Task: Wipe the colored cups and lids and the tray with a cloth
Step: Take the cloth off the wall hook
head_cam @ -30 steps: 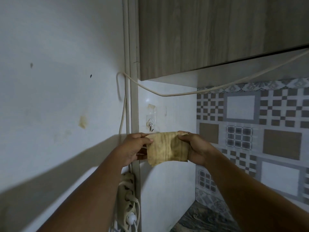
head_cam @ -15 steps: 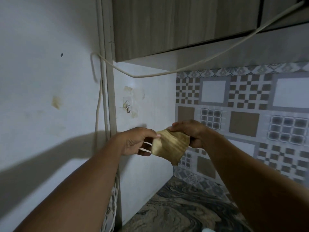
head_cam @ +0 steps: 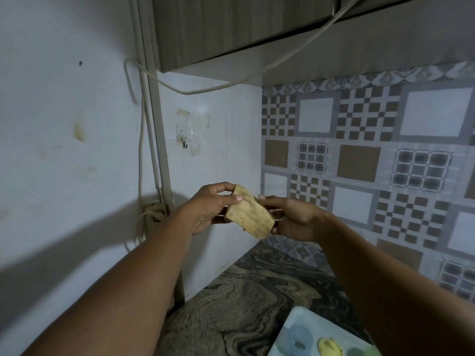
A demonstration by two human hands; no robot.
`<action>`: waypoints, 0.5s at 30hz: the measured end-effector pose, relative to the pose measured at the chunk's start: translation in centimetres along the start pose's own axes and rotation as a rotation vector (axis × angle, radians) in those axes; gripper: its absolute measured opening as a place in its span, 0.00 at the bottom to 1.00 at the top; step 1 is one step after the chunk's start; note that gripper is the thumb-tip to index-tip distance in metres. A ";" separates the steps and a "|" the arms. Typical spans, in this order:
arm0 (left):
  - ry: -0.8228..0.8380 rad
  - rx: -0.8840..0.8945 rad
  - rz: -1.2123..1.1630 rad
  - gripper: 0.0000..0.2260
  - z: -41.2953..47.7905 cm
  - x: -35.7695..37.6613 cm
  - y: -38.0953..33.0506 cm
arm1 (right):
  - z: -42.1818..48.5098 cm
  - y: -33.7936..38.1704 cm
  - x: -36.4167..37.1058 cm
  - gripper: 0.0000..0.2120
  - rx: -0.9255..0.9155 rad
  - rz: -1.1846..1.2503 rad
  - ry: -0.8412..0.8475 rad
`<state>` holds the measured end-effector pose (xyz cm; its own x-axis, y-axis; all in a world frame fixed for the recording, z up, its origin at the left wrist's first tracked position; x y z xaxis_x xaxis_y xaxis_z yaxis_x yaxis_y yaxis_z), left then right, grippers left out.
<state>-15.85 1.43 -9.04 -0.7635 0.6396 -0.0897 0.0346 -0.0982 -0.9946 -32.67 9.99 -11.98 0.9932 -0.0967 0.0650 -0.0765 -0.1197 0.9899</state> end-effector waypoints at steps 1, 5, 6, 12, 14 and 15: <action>-0.013 0.005 0.003 0.08 -0.1 0.1 0.2 | -0.2 -0.5 0.2 0.20 -0.002 -0.019 0.024; -0.047 0.022 0.111 0.08 -1.1 0.8 0.4 | -1.2 -1.8 0.0 0.21 -0.020 -0.092 0.010; -0.052 0.039 0.150 0.07 -1.2 0.9 0.3 | -1.3 -1.9 -0.2 0.24 -0.031 -0.106 -0.018; -0.166 0.100 0.297 0.03 -1.1 1.4 0.0 | -2.2 -1.0 -1.7 0.08 -0.123 -0.103 -0.080; -0.132 0.060 0.255 0.04 -0.9 2.4 0.6 | -2.4 -0.7 -2.3 0.07 -0.167 -0.004 -0.079; -0.112 0.041 0.220 0.05 -0.8 2.9 0.8 | -2.6 -0.6 -2.4 0.05 -0.180 0.037 -0.075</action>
<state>-17.53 3.81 -10.14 -0.8071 0.5116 -0.2947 0.1828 -0.2581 -0.9487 -34.79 12.90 -12.36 0.9802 -0.1720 0.0985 -0.0888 0.0630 0.9941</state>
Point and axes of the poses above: each hand's wrist, its own z-axis towards the middle knuckle, its own x-axis out of the palm, y = z × x, the point moved 6 cm from there along z, towards the middle knuckle, and after that the axes turned 1 degree about y, right-handed, at the moved point
